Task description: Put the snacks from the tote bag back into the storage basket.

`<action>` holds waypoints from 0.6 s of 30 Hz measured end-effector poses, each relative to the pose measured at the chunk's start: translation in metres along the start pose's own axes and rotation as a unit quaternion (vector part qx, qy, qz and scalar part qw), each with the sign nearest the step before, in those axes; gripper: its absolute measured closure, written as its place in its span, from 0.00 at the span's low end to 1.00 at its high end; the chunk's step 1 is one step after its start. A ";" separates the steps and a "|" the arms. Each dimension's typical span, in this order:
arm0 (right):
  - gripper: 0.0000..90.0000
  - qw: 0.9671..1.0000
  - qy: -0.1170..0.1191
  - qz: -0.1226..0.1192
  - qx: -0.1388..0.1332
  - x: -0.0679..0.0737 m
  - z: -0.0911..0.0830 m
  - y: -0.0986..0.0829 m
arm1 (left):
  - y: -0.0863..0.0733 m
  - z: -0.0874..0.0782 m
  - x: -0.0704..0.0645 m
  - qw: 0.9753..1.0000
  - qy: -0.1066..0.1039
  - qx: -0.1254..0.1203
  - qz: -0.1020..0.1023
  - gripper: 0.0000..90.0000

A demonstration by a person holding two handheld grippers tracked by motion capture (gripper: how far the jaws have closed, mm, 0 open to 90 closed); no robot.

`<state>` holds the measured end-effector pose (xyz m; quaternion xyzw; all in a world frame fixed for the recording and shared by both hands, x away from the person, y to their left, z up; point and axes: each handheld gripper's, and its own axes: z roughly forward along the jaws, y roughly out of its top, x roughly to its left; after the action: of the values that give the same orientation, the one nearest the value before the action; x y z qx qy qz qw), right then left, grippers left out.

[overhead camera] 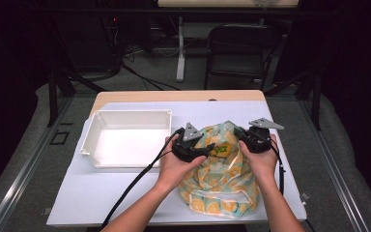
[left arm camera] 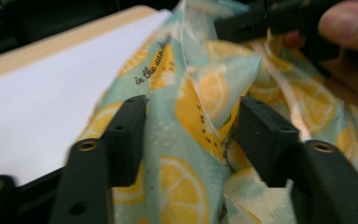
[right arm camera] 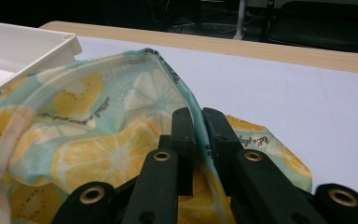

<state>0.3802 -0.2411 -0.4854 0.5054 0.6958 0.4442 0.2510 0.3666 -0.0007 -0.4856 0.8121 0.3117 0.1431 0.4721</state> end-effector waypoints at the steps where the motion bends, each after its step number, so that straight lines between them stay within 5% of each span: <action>1: 0.93 1.000 0.001 -0.003 0.003 0.000 0.000 0.000 | -0.002 0.004 -0.002 1.000 0.002 0.008 0.000 0.41; 4: 0.93 1.000 0.002 0.000 0.002 -0.001 0.000 0.000 | -0.006 0.015 -0.008 0.999 0.020 0.033 0.014 0.25; 6: 0.92 1.000 0.006 -0.001 0.002 -0.002 0.000 -0.001 | -0.008 0.020 -0.010 0.998 0.029 0.042 0.023 0.27; 9: 0.90 1.000 0.015 0.001 -0.001 -0.002 -0.003 -0.002 | -0.008 0.020 -0.009 0.998 0.042 0.048 0.014 0.45; 14: 0.79 0.999 0.044 0.000 -0.013 -0.002 -0.014 -0.004 | -0.002 0.010 -0.004 0.999 0.011 0.032 0.007 0.85; 18: 0.66 0.997 0.069 -0.005 -0.029 0.000 -0.027 -0.004 | 0.003 0.005 0.006 0.999 -0.021 0.029 -0.017 1.00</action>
<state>0.3563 -0.2515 -0.4762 0.4626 0.7009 0.4965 0.2197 0.3749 -0.0018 -0.4863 0.8225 0.3199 0.1092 0.4574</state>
